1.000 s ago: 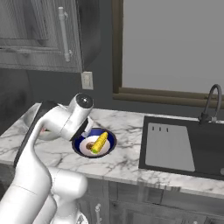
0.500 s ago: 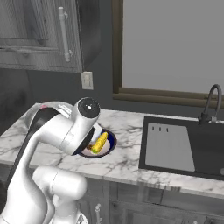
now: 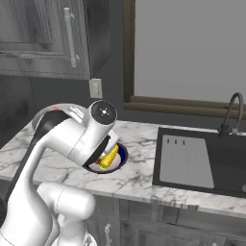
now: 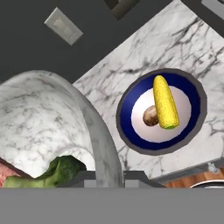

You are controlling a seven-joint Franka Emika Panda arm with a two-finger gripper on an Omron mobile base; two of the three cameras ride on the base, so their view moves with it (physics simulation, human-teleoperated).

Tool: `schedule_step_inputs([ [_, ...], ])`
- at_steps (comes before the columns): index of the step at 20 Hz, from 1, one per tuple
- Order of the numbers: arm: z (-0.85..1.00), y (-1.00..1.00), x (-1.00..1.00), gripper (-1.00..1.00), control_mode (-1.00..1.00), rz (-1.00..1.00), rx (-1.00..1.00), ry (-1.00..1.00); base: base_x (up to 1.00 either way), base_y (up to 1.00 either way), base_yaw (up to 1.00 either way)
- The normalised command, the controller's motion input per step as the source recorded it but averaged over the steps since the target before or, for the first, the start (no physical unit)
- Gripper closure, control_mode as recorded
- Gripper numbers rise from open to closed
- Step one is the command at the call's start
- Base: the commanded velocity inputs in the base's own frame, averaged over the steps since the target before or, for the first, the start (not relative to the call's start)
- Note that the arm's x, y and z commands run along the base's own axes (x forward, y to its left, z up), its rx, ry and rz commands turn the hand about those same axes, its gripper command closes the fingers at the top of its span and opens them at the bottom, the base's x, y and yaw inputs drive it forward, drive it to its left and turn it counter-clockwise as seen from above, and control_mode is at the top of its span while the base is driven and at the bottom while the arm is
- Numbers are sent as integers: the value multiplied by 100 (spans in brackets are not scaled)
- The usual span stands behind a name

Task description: Place the bowl containing the steak and broccoli in the microwave. Close the microwave door and press the start button to microwave the meal.

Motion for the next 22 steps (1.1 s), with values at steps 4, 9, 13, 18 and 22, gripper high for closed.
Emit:
schedule_step_inputs([
  [4,0,0,3,100,100,0,0,0,2,0,0],
  [9,0,0,0,100,100,0,0,0,-45,-2,2],
  [13,0,0,0,100,100,0,0,0,-58,-15,13],
  [18,0,0,0,100,100,0,0,0,-49,-22,22],
  [22,0,0,0,100,100,0,0,0,-34,-19,28],
])
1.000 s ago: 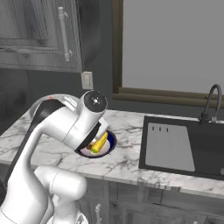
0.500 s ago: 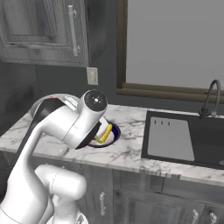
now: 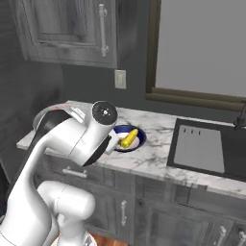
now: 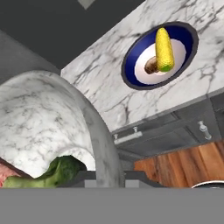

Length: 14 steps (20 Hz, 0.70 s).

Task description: Place the bowl containing the steak and broccoli in the microwave. Close the microwave door and press the start button to microwave the meal.

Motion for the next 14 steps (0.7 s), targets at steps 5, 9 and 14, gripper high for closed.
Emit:
schedule_step_inputs([
  [5,0,0,0,100,100,0,0,0,-28,-18,29],
  [9,0,0,0,100,100,0,0,0,-50,-17,43],
  [14,0,0,0,100,100,0,0,0,-84,-31,53],
])
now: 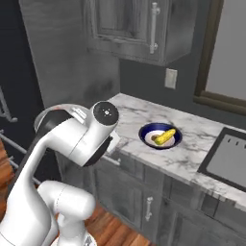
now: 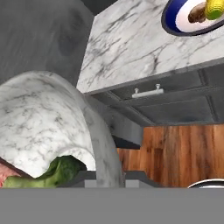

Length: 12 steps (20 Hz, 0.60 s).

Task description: Place the bowl containing the steak and broccoli in the microwave. Close the microwave door and press the start button to microwave the meal.

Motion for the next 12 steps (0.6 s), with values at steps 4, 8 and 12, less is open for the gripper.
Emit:
schedule_step_inputs([
  [4,0,0,0,100,100,0,0,0,-93,-21,52],
  [8,0,0,0,100,100,0,0,0,-39,4,51],
  [12,0,0,0,100,100,0,0,0,-1,26,52],
])
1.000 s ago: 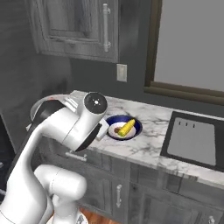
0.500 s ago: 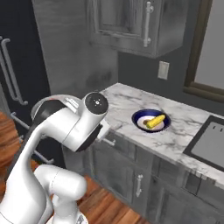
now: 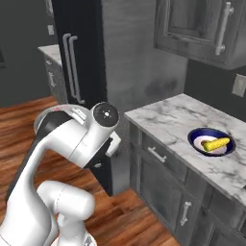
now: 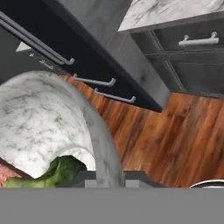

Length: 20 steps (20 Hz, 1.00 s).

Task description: Place the bowl containing the steak and broccoli in the microwave. Close the microwave door and press the start button to microwave the meal.

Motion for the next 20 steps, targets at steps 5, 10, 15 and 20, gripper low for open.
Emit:
schedule_step_inputs([
  [5,0,0,0,100,100,0,0,0,0,28,56],
  [10,0,0,0,100,100,0,0,0,2,32,61],
  [15,0,0,0,100,100,0,0,0,6,33,74],
  [20,0,0,0,100,100,0,0,0,0,19,89],
])
